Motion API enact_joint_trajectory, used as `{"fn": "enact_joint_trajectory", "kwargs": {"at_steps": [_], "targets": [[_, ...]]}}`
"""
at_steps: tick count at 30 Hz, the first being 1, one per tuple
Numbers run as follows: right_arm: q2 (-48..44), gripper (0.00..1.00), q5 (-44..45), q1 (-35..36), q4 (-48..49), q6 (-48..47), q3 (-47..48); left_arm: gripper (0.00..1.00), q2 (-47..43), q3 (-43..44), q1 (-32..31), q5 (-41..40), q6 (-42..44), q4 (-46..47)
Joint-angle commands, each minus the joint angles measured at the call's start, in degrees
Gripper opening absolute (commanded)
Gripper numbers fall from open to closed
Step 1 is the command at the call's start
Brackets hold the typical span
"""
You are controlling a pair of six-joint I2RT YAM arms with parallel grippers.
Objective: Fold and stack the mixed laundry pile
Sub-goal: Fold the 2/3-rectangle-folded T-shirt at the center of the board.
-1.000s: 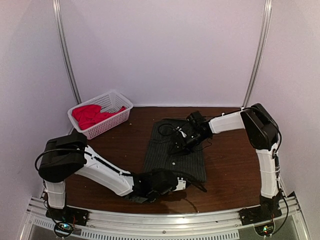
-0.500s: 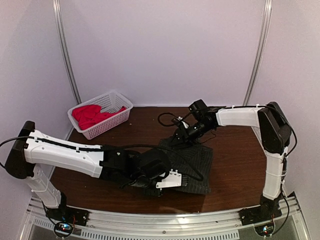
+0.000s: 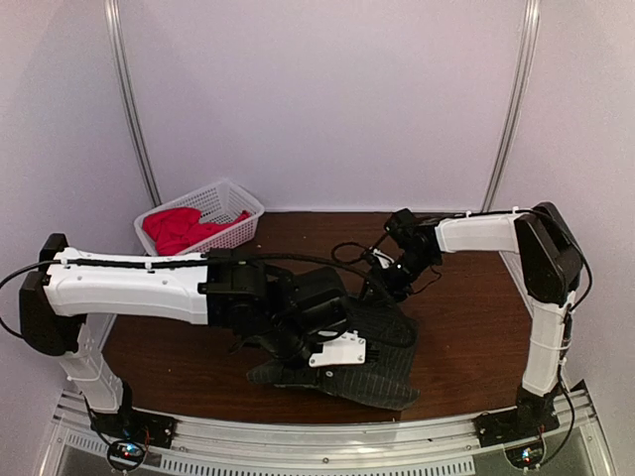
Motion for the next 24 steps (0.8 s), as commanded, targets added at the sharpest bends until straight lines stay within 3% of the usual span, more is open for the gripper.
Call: {"fn": "enact_joint_trajectory", "kwargs": {"at_steps": [1, 18, 24], "targets": [[0.99, 0.50, -0.46, 1.57, -0.16, -1.75, -1.35, 0.04, 5.32, 7.34, 0.02, -3.76, 4.33, -5.56], [2.84, 0.45, -5.49, 5.16, -1.44, -5.62, -3.47, 0.11, 19.78, 26.90, 13.66, -6.02, 15.25, -0.64], [4.01, 0.45, -8.50, 5.10, -1.17, -6.01, -2.07, 0.11, 22.44, 25.71, 14.50, -11.08, 18.88, 7.37]]}}
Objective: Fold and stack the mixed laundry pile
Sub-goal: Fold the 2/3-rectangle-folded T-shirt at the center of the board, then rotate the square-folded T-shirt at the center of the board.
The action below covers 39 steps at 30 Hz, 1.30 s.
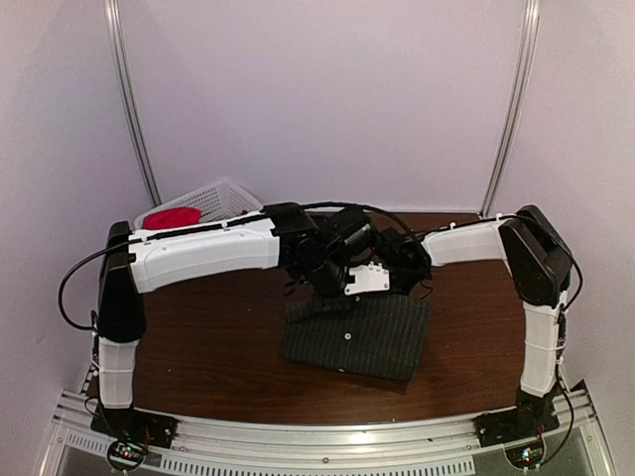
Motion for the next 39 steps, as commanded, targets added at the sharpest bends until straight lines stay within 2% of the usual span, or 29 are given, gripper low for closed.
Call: {"fn": "enact_joint_trajectory", "kwargs": {"at_steps": [1, 12, 17, 19, 23, 26, 32, 35, 39], "targets": [[1.64, 0.45, -3.01, 0.15, -0.96, -1.62, 1.75, 0.11, 1.91, -0.01, 0.32, -4.62, 3.97, 8.39], [-3.55, 0.48, -0.62, -9.69, -3.23, 0.63, 10.74, 0.16, 2.30, -4.24, 1.73, -7.27, 6.32, 18.20], [-5.16, 0.50, 0.24, -13.78, -1.93, 2.08, 10.24, 0.43, 3.09, -3.47, 3.92, -14.52, 4.49, 26.46], [-5.40, 0.50, 0.01, -15.11, -0.75, 2.65, 8.98, 0.53, 3.52, -1.43, 5.03, -14.93, 2.56, 26.74], [-3.97, 0.50, -1.28, -15.92, 0.56, 3.52, 7.85, 0.56, 1.25, -0.63, 8.41, -12.10, -6.51, 23.34], [-2.86, 0.49, -2.26, -14.79, -0.25, 2.27, 6.65, 0.57, -4.67, -8.00, 9.98, -5.56, -13.06, 22.59], [-0.96, 0.46, -3.52, -11.30, 2.91, 1.95, 1.17, 0.56, -18.80, -33.79, 10.00, 14.73, -22.32, 31.24], [0.32, 0.43, -2.55, -8.40, 3.89, 2.06, -1.29, 0.56, -25.31, -44.46, 10.08, 17.03, -30.97, 36.22], [-2.08, 0.42, -1.30, -6.20, 6.82, 3.87, -7.93, 0.53, -30.87, -53.87, 10.19, 21.17, -43.29, 39.02]]}}
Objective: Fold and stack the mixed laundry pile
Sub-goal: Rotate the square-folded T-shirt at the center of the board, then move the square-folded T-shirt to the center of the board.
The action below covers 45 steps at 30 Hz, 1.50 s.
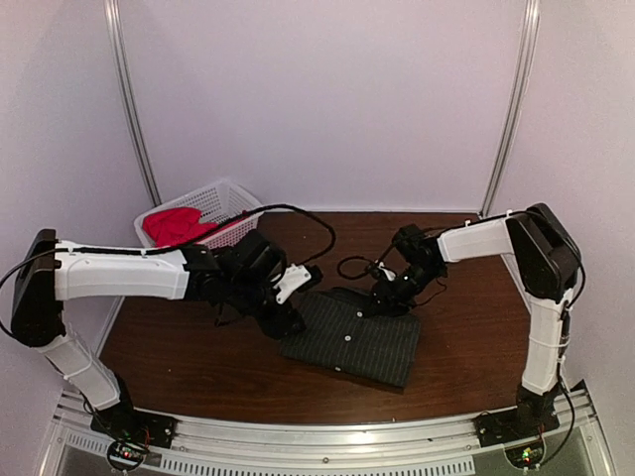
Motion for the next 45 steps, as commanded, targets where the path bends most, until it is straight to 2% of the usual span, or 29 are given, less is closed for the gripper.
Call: {"fn": "enact_joint_trajectory", "kwargs": {"at_steps": [1, 6, 10, 15, 21, 25, 27, 30, 34, 37, 42, 45], "targets": [[-2.88, 0.42, 1.00, 1.99, 4.33, 2.08, -7.54, 0.53, -6.09, -9.96, 0.11, 9.52, -18.69, 10.65], [-9.12, 0.42, 0.60, 2.21, 8.74, 7.08, -16.26, 0.52, -6.81, -18.44, -0.78, 9.63, -28.85, 19.38], [-14.36, 0.42, -3.78, 3.66, 16.03, 14.17, -24.12, 0.49, -1.74, -19.36, -0.40, 6.13, -34.24, 20.11], [-19.27, 0.45, -8.09, 7.53, 24.40, 21.52, -30.18, 0.49, 3.21, -15.95, 2.48, 3.97, -34.67, 19.90], [-19.25, 0.52, -10.07, 11.86, 35.64, 29.37, -32.64, 0.47, 13.96, -3.42, 11.79, 3.43, -27.44, 15.53], [-13.74, 0.56, -8.92, 12.85, 46.19, 36.88, -27.05, 0.47, 22.73, 10.70, 18.63, 2.81, -21.91, 9.26], [-11.91, 0.56, -9.63, 13.60, 50.33, 40.91, -22.54, 0.47, 23.76, 16.20, 21.36, 1.72, -20.00, 5.74], [-15.20, 0.56, -9.71, 13.71, 52.50, 43.36, -21.50, 0.50, 20.20, 19.68, 22.56, -2.58, -15.69, 1.52], [-24.33, 0.56, -7.40, 12.19, 49.52, 41.48, -25.62, 0.51, 11.92, 16.71, 22.04, -0.96, -12.47, -2.99], [-27.93, 0.56, -5.04, 9.39, 44.51, 38.40, -29.21, 0.51, 4.92, 10.61, 17.27, 2.01, -14.94, -3.74], [-25.16, 0.54, -3.48, 7.63, 34.66, 30.91, -27.37, 0.51, 2.11, 2.16, 5.41, 3.06, -22.32, -2.17], [-20.88, 0.49, -3.61, 7.63, 33.63, 28.76, -25.15, 0.50, 2.67, -2.65, 0.62, 5.07, -26.40, 2.27]]}}
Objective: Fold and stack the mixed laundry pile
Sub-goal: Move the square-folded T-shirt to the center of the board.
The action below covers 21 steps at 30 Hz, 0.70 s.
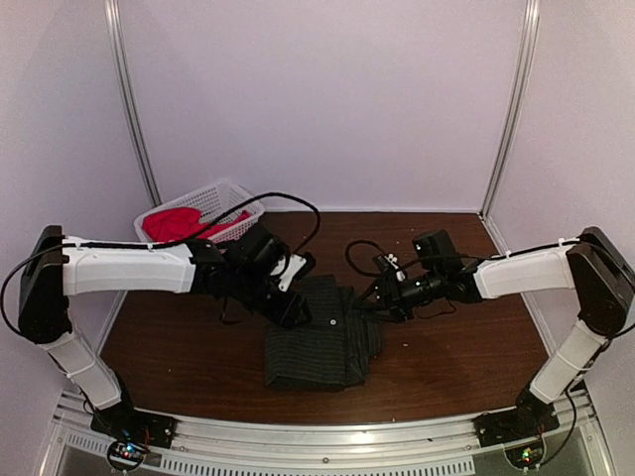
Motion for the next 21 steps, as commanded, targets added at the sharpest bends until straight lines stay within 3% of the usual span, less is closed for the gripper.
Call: {"fn": "enact_joint_trajectory", "kwargs": {"at_steps": [1, 6, 13, 17, 21], "targets": [[5.73, 0.46, 1.86, 0.23, -5.76, -5.72, 2.34, 0.51, 2.55, -7.09, -4.36, 3.35, -6.97, 2.64], [11.14, 0.40, 0.90, 2.50, -2.08, -3.72, 0.90, 0.48, 7.06, -9.57, -1.80, -1.09, -4.60, -1.54], [14.70, 0.39, -1.59, 10.23, 15.87, 10.65, 0.22, 0.48, 8.91, -6.47, 9.29, -5.09, 7.61, -4.59], [12.03, 0.41, -2.29, 10.89, 28.02, 18.09, 0.18, 0.51, 4.96, -3.16, 10.31, -2.74, 12.49, -3.04], [6.94, 0.41, 2.07, 7.94, 25.51, 17.14, -0.94, 0.54, -1.74, -5.43, 8.48, 0.62, 10.93, 3.44]]}}
